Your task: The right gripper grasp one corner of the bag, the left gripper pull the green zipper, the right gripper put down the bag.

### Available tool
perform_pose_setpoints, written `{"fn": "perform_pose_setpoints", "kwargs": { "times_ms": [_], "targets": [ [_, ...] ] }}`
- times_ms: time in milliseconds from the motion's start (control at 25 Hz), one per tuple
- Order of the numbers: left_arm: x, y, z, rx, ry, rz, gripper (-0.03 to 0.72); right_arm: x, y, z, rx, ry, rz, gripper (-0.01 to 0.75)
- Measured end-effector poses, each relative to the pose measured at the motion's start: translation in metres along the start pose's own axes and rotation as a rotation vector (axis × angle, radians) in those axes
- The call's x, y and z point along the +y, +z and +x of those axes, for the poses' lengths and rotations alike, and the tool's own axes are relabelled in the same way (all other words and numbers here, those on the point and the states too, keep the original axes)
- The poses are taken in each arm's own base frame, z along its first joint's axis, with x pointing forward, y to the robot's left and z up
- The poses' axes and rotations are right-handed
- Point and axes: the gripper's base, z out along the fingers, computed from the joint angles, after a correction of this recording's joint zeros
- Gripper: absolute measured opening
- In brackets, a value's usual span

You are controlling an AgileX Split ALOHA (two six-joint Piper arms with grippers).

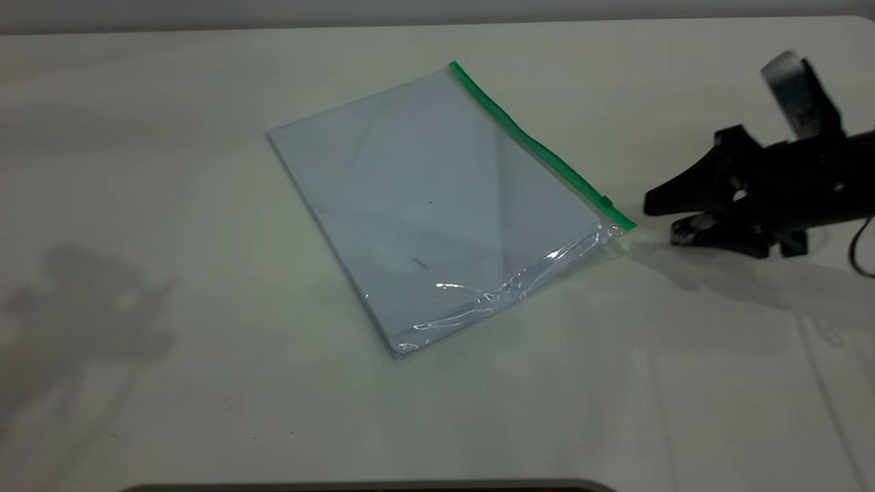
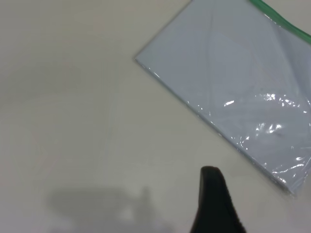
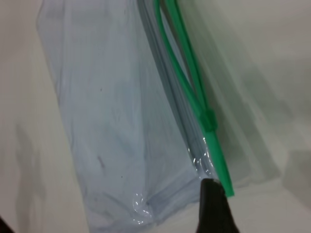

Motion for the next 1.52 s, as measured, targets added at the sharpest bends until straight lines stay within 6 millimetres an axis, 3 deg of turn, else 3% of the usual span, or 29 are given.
{"fn": "perform_pose_setpoints", "kwargs": {
  "times_ms": [200,680,1120,1520],
  "targets": [
    [0.001,0.001,-0.001,-0.003,-0.003,-0.001,0.545,-0.008,0.017,0.001,0.02,0.0,-0.038,0.522],
    [0.001,0.001,-0.001,-0.004,-0.006,0.0,0.545,0.02,0.051,-0.005,0.071,-0.137,-0.039,0.522],
    [0.0,0.001,-0.002,-0.013,-0.024,0.01,0.545,0.024,0.054,-0.005,0.091,-0.158,-0.054,0.421],
    [-0.001,0.001,-0.002,-0.014,-0.026,0.012,0.545,0.018,0.059,0.002,0.107,-0.136,-0.061,0.402]
  ]
}}
